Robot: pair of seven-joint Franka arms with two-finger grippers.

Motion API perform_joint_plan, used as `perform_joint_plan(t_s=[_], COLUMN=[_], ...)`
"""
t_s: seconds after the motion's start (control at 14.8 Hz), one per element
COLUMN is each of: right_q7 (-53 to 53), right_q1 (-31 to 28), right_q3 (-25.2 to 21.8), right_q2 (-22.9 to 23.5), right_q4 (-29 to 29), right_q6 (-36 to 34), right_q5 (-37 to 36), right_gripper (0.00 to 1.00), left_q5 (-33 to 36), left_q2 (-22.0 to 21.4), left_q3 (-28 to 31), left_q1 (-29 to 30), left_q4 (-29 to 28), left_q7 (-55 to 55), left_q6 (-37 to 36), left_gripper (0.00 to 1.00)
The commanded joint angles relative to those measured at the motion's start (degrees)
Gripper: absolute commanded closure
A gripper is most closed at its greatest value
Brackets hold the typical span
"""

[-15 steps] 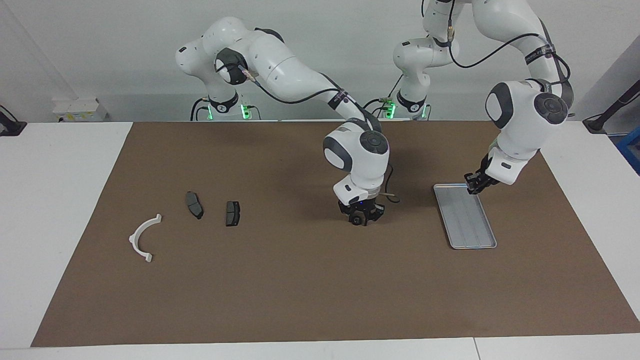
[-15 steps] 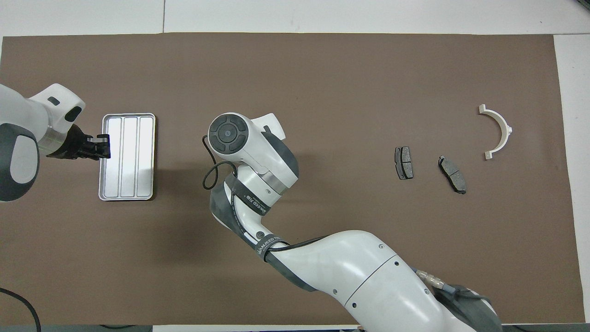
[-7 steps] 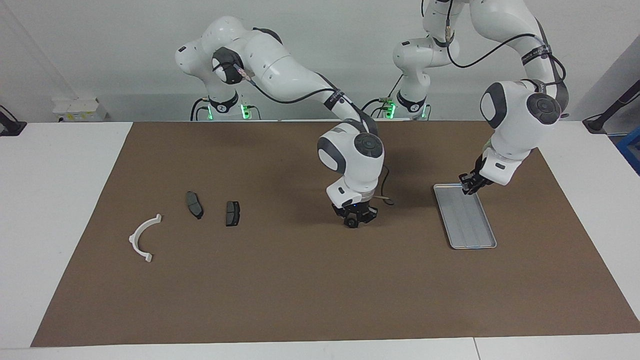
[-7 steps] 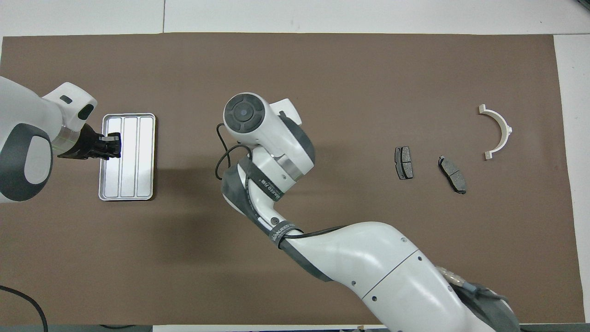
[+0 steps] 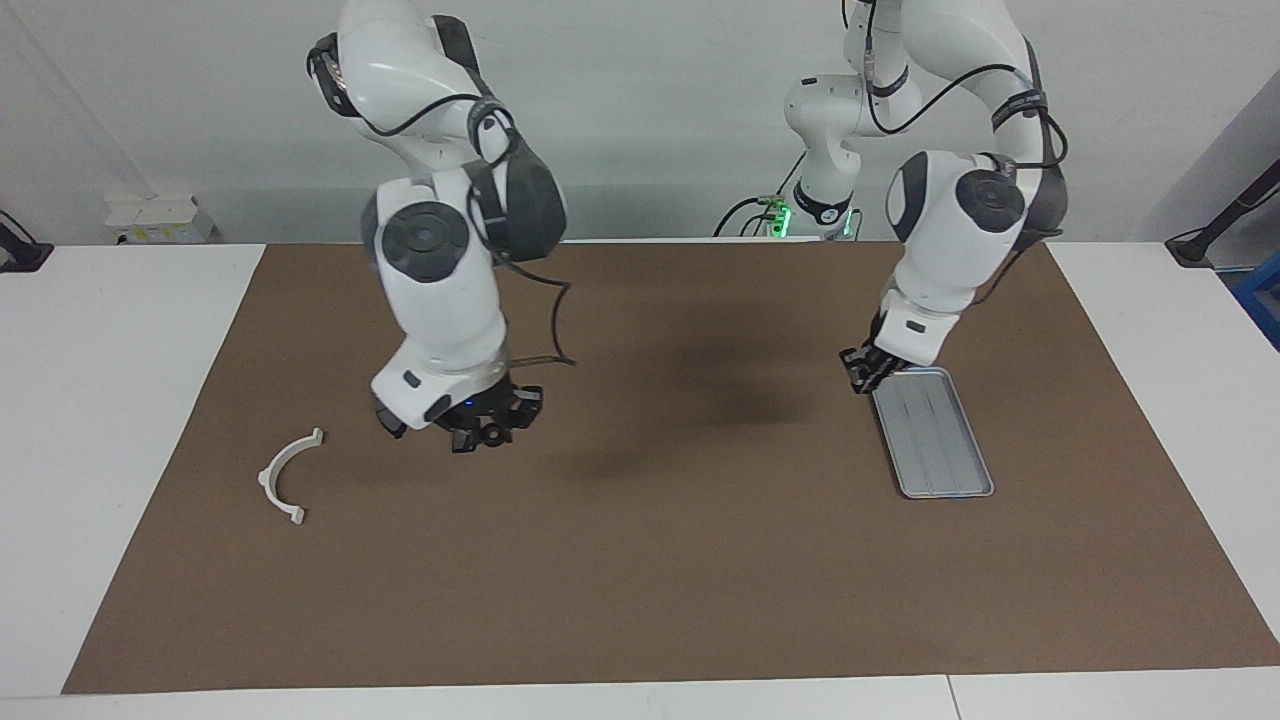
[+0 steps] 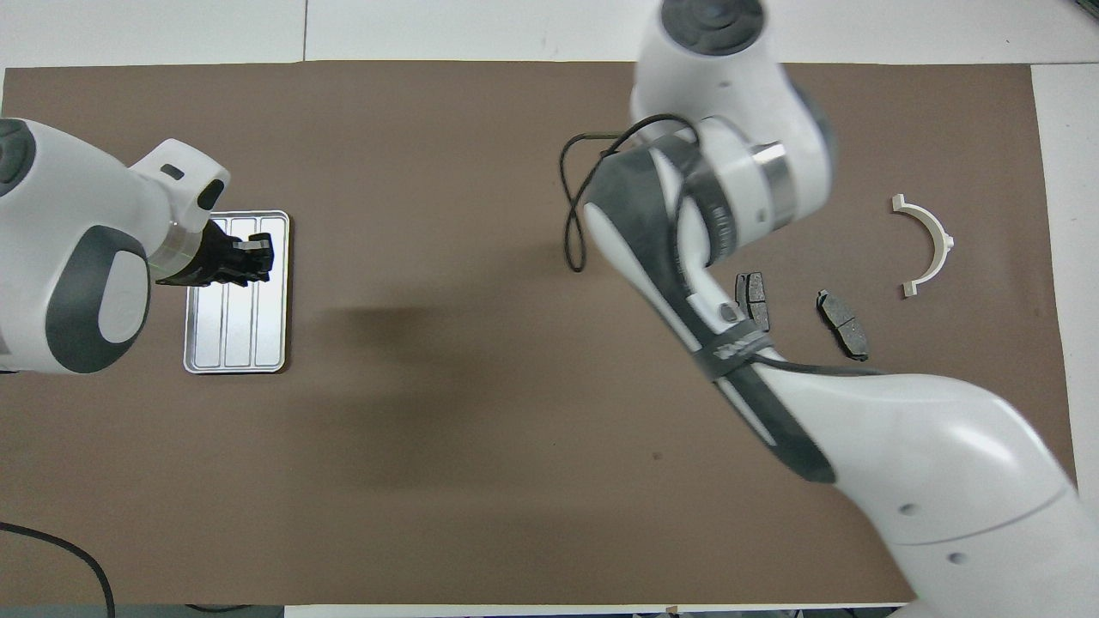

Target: Place bearing gear from tray to pile

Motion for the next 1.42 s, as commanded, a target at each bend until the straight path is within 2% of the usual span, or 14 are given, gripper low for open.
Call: perform_joint_plan(t_s=[0.0, 0.14, 0.2, 0.34, 0.54, 0.88, 0.95, 1.01, 1.08, 1.15, 1.22, 1.28, 1.35], right_q7=[-11.5, -13.5, -14.9, -16.8, -17.2, -18.5, -19.4, -19.5, -19.3, -19.1, -19.0, -18.6, -17.8], right_q1=[-5.3, -8.6, -9.2, -11.6, -12.7, -13.5, -14.2, -14.5, -14.5, -14.3, -14.2, -13.9, -13.7], right_q3=[0.8, 0.9, 0.8, 0.8, 0.8, 0.8, 0.8, 0.8, 0.8, 0.8, 0.8, 0.8, 0.8], right_q2=[-0.4, -3.0, -4.2, -4.1, -1.3, 0.2, 0.8, 1.0, 1.0, 1.0, 1.0, 0.9, 0.3], right_q4=[-6.5, -15.3, -20.1, -26.0, -27.7, -30.9, -31.6, -32.3, -32.8, -32.8, -32.7, -32.5, -32.3], right_q6=[6.5, 14.2, 19.0, 26.8, 31.6, 38.6, 40.9, 42.3, 42.9, 42.6, 42.3, 41.6, 40.8], right_q5=[0.4, 0.3, 0.1, 0.0, -0.3, -0.5, -0.4, -0.4, -0.4, -0.4, -0.4, -0.3, -0.3], right_gripper=[1.0, 1.0, 1.0, 1.0, 1.0, 1.0, 1.0, 1.0, 1.0, 1.0, 1.0, 0.7, 0.01], left_q5=[-0.4, -0.1, 0.1, 0.8, 0.9, 0.9, 0.9, 0.9, 0.9, 0.9, 0.9, 0.9, 0.9], left_q2=[12.2, 18.2, 18.5, 18.4, 18.2, 17.5, 17.4, 17.4, 17.4, 17.4, 17.4, 17.3, 16.2], left_q3=[1.1, 1.4, 1.4, 1.4, 1.4, 1.4, 1.4, 1.4, 1.5, 1.5, 1.7, 2.0, 2.1], left_q1=[-8.1, -11.2, -11.5, -11.4, -11.4, -11.6, -11.6, -11.6, -11.6, -11.6, -11.6, -11.5, -10.9], left_q4=[10.7, 15.3, 14.8, 12.3, 8.3, 4.2, 4.1, 4.1, 4.1, 4.4, 4.8, 5.3, 5.5], left_q7=[-10.2, -13.1, -13.2, -13.3, -13.5, -14.9, -14.9, -15.0, -15.0, -15.1, -15.2, -15.2, -15.2], left_q6=[2.3, 4.8, 6.0, 9.5, 14.6, 17.1, 17.5, 17.5, 17.3, 16.9, 16.3, 15.2, 13.1], left_gripper=[1.0, 1.0, 1.0, 1.0, 0.97, 0.91, 0.84, 0.69, 0.31, 0.0, 0.0, 0.0, 0.0])
